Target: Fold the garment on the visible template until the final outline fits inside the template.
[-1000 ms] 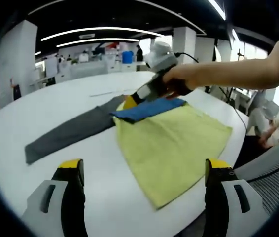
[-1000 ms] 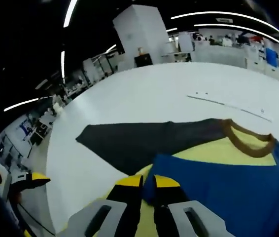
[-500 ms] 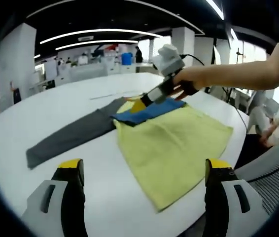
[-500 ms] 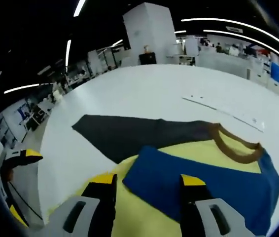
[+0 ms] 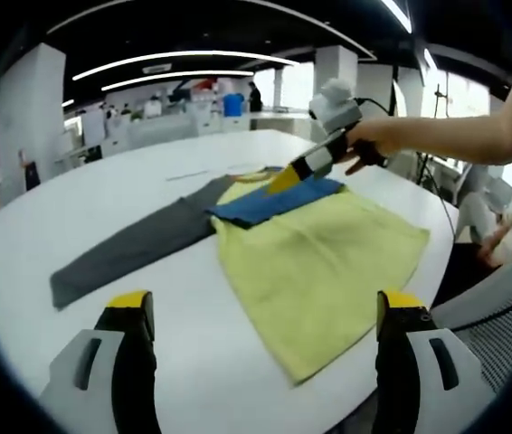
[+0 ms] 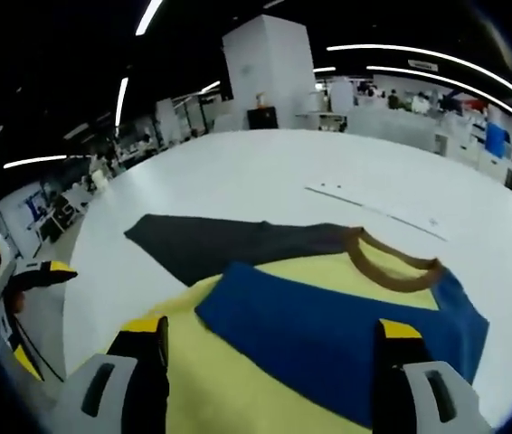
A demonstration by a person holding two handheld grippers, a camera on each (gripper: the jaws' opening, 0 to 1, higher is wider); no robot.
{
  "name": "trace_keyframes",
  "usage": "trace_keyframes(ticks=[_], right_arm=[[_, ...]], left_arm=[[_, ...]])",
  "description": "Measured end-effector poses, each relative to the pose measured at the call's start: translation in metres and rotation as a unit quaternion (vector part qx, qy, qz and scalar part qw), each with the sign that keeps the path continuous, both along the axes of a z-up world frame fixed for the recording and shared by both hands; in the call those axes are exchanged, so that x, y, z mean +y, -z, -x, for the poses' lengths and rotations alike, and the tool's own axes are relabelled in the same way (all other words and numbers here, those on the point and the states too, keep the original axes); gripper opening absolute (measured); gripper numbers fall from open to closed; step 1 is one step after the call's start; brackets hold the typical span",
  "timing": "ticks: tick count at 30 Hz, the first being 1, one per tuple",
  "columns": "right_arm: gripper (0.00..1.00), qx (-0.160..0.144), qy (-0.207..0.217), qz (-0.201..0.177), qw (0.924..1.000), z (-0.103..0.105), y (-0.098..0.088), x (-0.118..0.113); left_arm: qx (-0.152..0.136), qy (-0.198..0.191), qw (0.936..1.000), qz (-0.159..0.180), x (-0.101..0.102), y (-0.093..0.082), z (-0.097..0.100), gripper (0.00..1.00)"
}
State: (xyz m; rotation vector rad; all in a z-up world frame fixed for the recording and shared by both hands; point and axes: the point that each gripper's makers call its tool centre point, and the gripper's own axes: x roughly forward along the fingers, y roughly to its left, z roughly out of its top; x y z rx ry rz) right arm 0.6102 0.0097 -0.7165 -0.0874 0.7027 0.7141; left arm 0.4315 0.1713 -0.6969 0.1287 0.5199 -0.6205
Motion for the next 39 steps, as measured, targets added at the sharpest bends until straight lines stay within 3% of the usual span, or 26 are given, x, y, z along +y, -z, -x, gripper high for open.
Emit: trace_keyframes(ticks=[21, 31, 34, 39], right_arm=[[0.85, 0.003, 0.071, 0.018, 0.9973, 0.005, 0.010, -0.106], [0.53, -0.004, 0.094, 0.050, 0.9943, 0.012, 0.025, -0.154], [0.43, 0.014, 0.103, 0.062, 0.9927, 0.019, 0.033, -0.163], [0.39, 0.022, 0.110, 0.066, 0.9915, 0.027, 0.039, -0.168]], left_arm=[[-0.004, -0.004, 1.0000, -0.004, 0.005, -0.003, -0.003, 0.99], [-0.003, -0.006, 1.0000, -0.004, 0.005, -0.003, -0.003, 0.99], [-0.002, -0.006, 1.0000, -0.005, 0.006, -0.003, -0.002, 0.99], [-0.003, -0.007, 1.0000, -0.005, 0.008, -0.004, -0.002, 0.99]])
